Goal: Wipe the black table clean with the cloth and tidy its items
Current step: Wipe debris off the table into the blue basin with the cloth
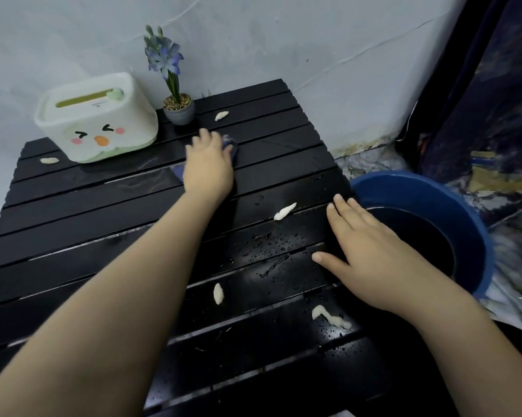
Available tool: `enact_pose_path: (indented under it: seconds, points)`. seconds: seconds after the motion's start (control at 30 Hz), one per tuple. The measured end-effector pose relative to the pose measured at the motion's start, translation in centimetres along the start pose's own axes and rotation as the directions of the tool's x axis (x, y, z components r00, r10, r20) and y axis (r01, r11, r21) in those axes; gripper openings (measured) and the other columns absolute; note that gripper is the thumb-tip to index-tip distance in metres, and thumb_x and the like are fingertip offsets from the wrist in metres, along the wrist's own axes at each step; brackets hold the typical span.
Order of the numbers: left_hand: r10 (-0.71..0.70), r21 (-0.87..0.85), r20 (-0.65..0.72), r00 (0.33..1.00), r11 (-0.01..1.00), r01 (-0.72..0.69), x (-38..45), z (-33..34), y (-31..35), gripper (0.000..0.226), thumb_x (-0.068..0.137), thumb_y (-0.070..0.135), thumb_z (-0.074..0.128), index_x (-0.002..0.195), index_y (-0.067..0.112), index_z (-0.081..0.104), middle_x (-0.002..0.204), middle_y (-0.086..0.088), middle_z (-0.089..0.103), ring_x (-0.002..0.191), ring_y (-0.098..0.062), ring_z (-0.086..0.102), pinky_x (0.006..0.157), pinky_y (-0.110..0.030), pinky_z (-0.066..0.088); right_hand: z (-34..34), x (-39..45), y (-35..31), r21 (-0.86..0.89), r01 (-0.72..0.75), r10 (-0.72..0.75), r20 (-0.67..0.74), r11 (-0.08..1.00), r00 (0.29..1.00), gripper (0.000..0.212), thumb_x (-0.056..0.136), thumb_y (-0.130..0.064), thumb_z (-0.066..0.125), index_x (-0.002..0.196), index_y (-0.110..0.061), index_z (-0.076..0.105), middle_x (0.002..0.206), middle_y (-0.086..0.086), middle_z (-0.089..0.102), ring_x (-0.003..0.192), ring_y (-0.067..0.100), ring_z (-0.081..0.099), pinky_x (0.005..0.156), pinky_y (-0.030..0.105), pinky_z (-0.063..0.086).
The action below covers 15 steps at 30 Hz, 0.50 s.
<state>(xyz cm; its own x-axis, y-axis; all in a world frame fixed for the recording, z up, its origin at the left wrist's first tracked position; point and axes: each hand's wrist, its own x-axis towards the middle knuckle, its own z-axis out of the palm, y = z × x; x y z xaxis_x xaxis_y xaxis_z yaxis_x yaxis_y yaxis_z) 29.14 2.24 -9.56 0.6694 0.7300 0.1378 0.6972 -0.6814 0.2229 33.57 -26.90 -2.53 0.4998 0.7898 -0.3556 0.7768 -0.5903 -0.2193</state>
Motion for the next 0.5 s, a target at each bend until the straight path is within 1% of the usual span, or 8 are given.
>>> enact_pose_path:
  seconds: [0.1, 0.2, 0.27, 0.3, 0.37, 0.4, 0.43, 0.5]
  points:
    - [0.247, -0.167, 0.077, 0.966, 0.958, -0.232, -1.3, -0.3, 5.7, 0.041, 0.105, 0.026, 0.037, 0.137, 0.003, 0.049, 0.151, -0.019, 0.039, 0.136, -0.035, 0.037, 0.113, -0.043, 0.022, 0.0, 0.0, -0.1, -0.01, 0.0, 0.0, 0.003, 1.0, 1.0, 0.083, 0.1, -0.058, 0.034, 0.159, -0.013, -0.004, 0.167, 0.004, -0.013, 0.153, 0.018, -0.011, 0.122, 0.033, 0.001]
    - [0.47, -0.308, 0.133, 0.873, 0.857, -0.414, -3.7, -0.8, 10.1, 0.039, 0.105, 0.027, 0.042, 0.139, 0.01, 0.051, 0.152, -0.011, 0.042, 0.141, -0.03, 0.036, 0.115, -0.038, 0.02, 0.2, -0.1, -0.2, -0.019, 0.004, -0.004, -0.018, 1.0, 1.0, 0.083, 0.1, -0.057, 0.035, 0.159, -0.011, 0.0, 0.167, 0.006, -0.009, 0.154, 0.019, -0.008, 0.124, 0.034, 0.004]
    - [0.562, -0.425, 0.169, 0.81, 0.783, -0.454, -4.6, -0.6, 11.3, 0.038, 0.104, 0.03, 0.044, 0.138, 0.015, 0.054, 0.152, -0.007, 0.046, 0.143, -0.026, 0.037, 0.118, -0.038, 0.024, 0.3, -0.2, -0.3, -0.022, 0.004, -0.004, -0.024, 1.0, 1.0, 0.082, 0.1, -0.057, 0.035, 0.159, -0.011, 0.001, 0.167, 0.007, -0.008, 0.154, 0.02, -0.007, 0.124, 0.035, 0.005]
    - [0.576, -0.488, 0.166, 0.801, 0.754, -0.44, -4.6, -0.6, 11.3, 0.037, 0.103, 0.032, 0.045, 0.133, 0.015, 0.059, 0.145, -0.007, 0.054, 0.138, -0.024, 0.045, 0.115, -0.037, 0.031, 0.3, -0.3, -0.3, -0.024, 0.004, -0.004, -0.023, 1.0, 1.0, 0.082, 0.101, -0.057, 0.035, 0.159, -0.011, 0.001, 0.167, 0.007, -0.008, 0.154, 0.02, -0.008, 0.124, 0.035, 0.005]
    - [0.508, -0.613, 0.09, 0.857, 0.706, -0.354, -3.5, -1.1, 10.7, 0.036, 0.1, 0.034, 0.047, 0.118, 0.013, 0.069, 0.116, -0.007, 0.073, 0.11, -0.02, 0.065, 0.093, -0.03, 0.047, 0.3, -0.5, -0.3, -0.025, 0.005, -0.005, -0.015, 1.0, 1.0, 0.083, 0.1, -0.057, 0.035, 0.159, -0.011, 0.0, 0.167, 0.006, -0.01, 0.154, 0.02, -0.008, 0.123, 0.034, 0.004]
    - [0.436, -0.643, 0.025, 0.9, 0.696, -0.32, -2.6, -1.4, 10.3, 0.035, 0.099, 0.034, 0.048, 0.114, 0.012, 0.071, 0.107, -0.007, 0.074, 0.102, -0.02, 0.067, 0.085, -0.026, 0.047, 0.2, -0.6, -0.3, -0.024, 0.004, -0.004, -0.01, 1.0, 1.0, 0.083, 0.1, -0.057, 0.035, 0.159, -0.012, -0.002, 0.167, 0.005, -0.011, 0.154, 0.019, -0.009, 0.123, 0.034, 0.003]
    - [0.348, -0.631, -0.051, 0.936, 0.716, -0.3, -1.3, -1.5, 9.7, 0.034, 0.1, 0.032, 0.048, 0.116, 0.012, 0.07, 0.111, -0.009, 0.073, 0.105, -0.023, 0.067, 0.086, -0.025, 0.046, 0.2, -0.6, -0.2, -0.021, 0.001, -0.001, -0.003, 1.0, 1.0, 0.083, 0.1, -0.057, 0.035, 0.159, -0.012, -0.003, 0.167, 0.005, -0.012, 0.154, 0.019, -0.01, 0.122, 0.033, 0.003]
    - [0.2, -0.515, -0.144, 0.969, 0.821, -0.246, 1.4, -1.2, 8.4, 0.036, 0.101, 0.029, 0.045, 0.127, 0.013, 0.064, 0.134, -0.011, 0.062, 0.123, -0.031, 0.057, 0.102, -0.034, 0.042, 0.1, -0.6, -0.1, -0.013, -0.003, 0.003, 0.007, 1.0, 1.0, 0.084, 0.1, -0.057, 0.036, 0.159, -0.013, -0.004, 0.167, 0.004, -0.013, 0.154, 0.018, -0.011, 0.122, 0.032, 0.002]
